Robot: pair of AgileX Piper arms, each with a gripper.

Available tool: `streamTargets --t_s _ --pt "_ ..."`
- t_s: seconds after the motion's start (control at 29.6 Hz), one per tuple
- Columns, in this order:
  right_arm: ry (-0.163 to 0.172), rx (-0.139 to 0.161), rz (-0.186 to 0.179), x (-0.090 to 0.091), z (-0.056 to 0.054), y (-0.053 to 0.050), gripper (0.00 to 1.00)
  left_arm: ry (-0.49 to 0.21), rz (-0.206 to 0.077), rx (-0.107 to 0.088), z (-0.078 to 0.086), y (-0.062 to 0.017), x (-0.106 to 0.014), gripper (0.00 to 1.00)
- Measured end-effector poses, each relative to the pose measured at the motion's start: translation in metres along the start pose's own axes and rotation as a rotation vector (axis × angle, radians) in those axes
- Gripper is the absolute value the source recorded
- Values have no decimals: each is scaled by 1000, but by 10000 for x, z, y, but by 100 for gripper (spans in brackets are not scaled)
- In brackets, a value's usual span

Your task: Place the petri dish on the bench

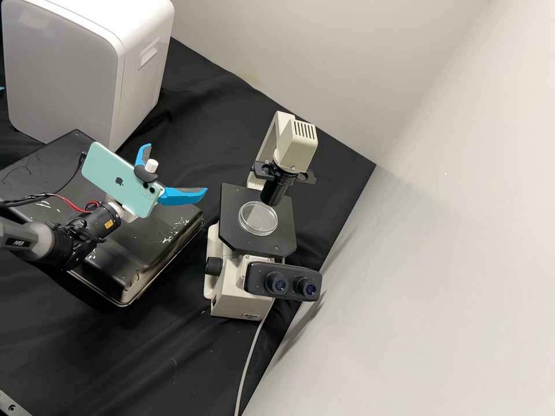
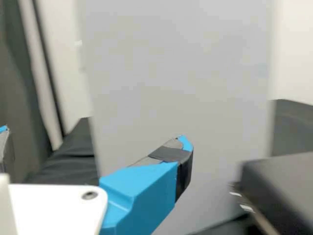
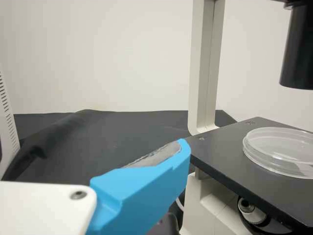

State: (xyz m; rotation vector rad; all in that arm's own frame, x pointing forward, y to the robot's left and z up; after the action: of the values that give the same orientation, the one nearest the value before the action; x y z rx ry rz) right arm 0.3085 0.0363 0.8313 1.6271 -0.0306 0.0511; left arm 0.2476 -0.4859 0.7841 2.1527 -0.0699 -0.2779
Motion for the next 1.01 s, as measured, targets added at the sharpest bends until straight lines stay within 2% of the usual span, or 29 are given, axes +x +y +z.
streamTargets --t_s 0.17,0.3,0.41,0.47,0.57,0.68,0.81,0.88,1.01 --pt "0 0 0 0 0 0 100 -87 0 -14 196 -24 -272 100" --pt "0 0 0 0 0 0 100 -153 -5 -15 306 -93 -512 100" --pt "0 0 0 0 0 0 100 -195 -4 -24 375 -144 -654 100" --pt "0 0 0 0 0 0 100 -226 -5 -17 420 -184 -742 100" --pt "0 0 0 0 0 0 100 -293 -12 7 521 -236 -854 100" --pt "0 0 0 0 0 0 100 -329 -6 19 594 -240 -915 100" --pt "0 0 0 0 0 0 100 -370 30 21 699 -187 -995 100" --pt "0 0 0 0 0 0 100 -374 34 12 724 -180 -1016 100" --pt "0 0 0 0 0 0 100 -387 28 13 763 -191 -1037 100"
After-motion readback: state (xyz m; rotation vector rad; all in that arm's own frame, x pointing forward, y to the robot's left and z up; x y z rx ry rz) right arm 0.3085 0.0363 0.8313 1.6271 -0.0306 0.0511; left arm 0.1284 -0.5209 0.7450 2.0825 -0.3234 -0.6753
